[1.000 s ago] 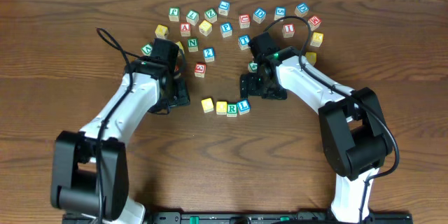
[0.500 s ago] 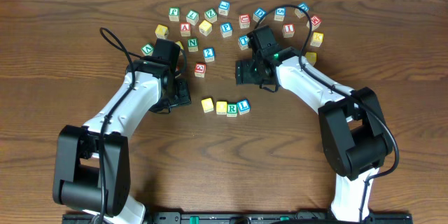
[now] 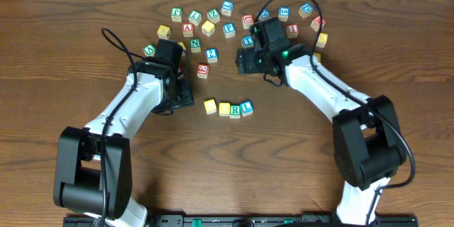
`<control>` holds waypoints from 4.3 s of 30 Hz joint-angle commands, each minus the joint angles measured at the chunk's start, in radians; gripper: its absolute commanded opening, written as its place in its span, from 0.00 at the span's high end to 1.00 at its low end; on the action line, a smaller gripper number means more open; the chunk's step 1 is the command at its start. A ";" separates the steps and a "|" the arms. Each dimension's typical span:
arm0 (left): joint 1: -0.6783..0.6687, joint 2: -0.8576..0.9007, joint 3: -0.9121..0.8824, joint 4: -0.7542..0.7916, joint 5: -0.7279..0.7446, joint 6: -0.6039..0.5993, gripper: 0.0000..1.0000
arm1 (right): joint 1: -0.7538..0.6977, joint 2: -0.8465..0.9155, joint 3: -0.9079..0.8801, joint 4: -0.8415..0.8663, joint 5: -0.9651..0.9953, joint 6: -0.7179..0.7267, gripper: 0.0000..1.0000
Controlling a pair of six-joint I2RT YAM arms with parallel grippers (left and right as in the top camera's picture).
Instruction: Spell out CORL
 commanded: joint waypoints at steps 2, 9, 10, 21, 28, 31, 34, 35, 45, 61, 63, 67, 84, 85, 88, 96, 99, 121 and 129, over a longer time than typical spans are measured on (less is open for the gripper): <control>-0.002 0.008 -0.014 0.001 0.012 -0.010 0.40 | -0.050 -0.029 0.023 0.000 0.038 -0.009 0.14; -0.002 0.008 -0.014 0.001 0.012 -0.010 0.40 | -0.076 -0.029 0.022 -0.007 0.038 0.022 0.08; -0.002 0.008 -0.014 0.000 0.012 -0.010 0.40 | -0.076 -0.029 0.022 -0.018 0.038 0.022 0.07; -0.002 0.008 -0.014 0.000 0.012 -0.029 0.40 | -0.076 -0.029 0.022 -0.035 0.085 0.022 0.01; -0.029 0.063 -0.018 0.009 0.012 -0.051 0.40 | -0.076 -0.027 0.022 -0.040 0.087 0.022 0.01; -0.035 0.108 -0.018 0.031 0.012 -0.054 0.40 | -0.077 -0.027 0.022 -0.047 0.089 0.022 0.01; -0.035 0.128 -0.018 0.034 0.012 -0.050 0.41 | -0.076 -0.027 0.022 -0.054 0.110 0.022 0.01; -0.035 0.129 -0.018 0.034 0.013 -0.050 0.41 | -0.076 -0.027 0.022 -0.057 0.114 0.022 0.01; -0.035 0.131 -0.018 0.057 0.013 -0.032 0.41 | -0.076 -0.026 0.022 -0.065 0.117 0.022 0.01; -0.063 0.131 -0.018 0.090 0.013 -0.032 0.41 | -0.076 -0.026 0.021 -0.065 0.117 0.022 0.01; -0.063 0.131 -0.018 0.090 0.013 -0.032 0.41 | -0.076 -0.026 0.021 -0.065 0.117 0.022 0.01; -0.063 0.131 -0.018 0.090 0.013 -0.032 0.41 | -0.076 -0.026 0.021 -0.064 0.121 0.022 0.01; -0.070 0.131 -0.018 0.110 0.043 0.086 0.45 | -0.077 -0.026 0.021 -0.065 0.122 0.022 0.01; -0.076 0.131 -0.018 0.114 0.042 0.108 0.45 | -0.077 -0.026 0.021 -0.065 0.122 0.022 0.01; -0.094 0.131 -0.018 0.125 0.042 0.131 0.46 | -0.076 -0.026 0.021 -0.065 0.125 0.021 0.01; -0.137 0.131 -0.018 0.146 0.042 0.166 0.46 | -0.077 -0.026 0.021 -0.065 0.125 0.021 0.01; -0.142 0.131 -0.018 0.146 0.042 0.175 0.46 | -0.076 -0.026 0.021 -0.065 0.125 0.022 0.01; -0.177 0.131 -0.018 0.093 0.039 0.131 0.46 | -0.077 -0.026 0.021 -0.135 0.092 0.010 0.15; -0.177 0.131 -0.018 0.089 0.039 0.118 0.46 | -0.076 -0.019 0.020 -0.300 0.053 0.002 0.19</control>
